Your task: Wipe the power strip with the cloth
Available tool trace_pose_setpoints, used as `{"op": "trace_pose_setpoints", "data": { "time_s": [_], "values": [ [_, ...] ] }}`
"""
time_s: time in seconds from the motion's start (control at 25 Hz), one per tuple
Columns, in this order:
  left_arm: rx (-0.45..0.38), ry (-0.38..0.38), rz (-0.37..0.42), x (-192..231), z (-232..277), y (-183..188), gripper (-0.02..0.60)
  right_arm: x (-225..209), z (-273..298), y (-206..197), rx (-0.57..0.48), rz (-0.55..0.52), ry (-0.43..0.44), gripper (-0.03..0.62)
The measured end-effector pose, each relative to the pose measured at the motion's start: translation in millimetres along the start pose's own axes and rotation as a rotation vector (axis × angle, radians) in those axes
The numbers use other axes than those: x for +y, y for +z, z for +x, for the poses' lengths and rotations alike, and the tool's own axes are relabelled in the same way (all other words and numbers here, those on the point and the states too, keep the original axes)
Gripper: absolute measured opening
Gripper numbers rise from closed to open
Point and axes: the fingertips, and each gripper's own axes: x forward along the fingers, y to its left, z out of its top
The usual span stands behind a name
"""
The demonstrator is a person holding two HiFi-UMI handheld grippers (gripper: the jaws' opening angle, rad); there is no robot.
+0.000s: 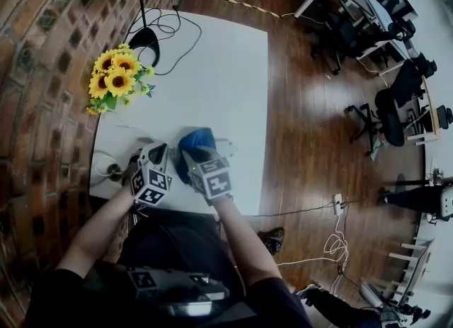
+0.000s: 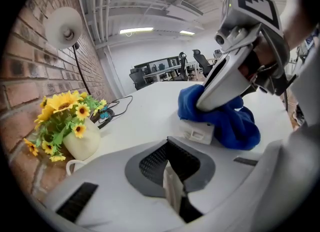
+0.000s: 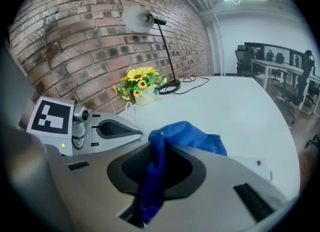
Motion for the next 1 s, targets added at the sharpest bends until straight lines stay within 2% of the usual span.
{"op": "trace_pose_setpoints", "data": {
  "time_s": [0.48, 0.8, 1.0],
  "values": [
    [-0.013, -0.015, -0.003, -1, 0, 1, 0.019, -24, -17, -6, -0.007, 0.061, -0.060, 0.060],
    [-0.010, -0.029, -0.011, -1, -2, 0, 0.020, -57, -38, -15, -0.004, 0.079, -0.141, 0.061],
    [-0.016, -0.028, -0.013, 0, -3, 1, 0.020, -68, -46, -18, 0.002, 0.080, -0.157, 0.061]
  ]
}}
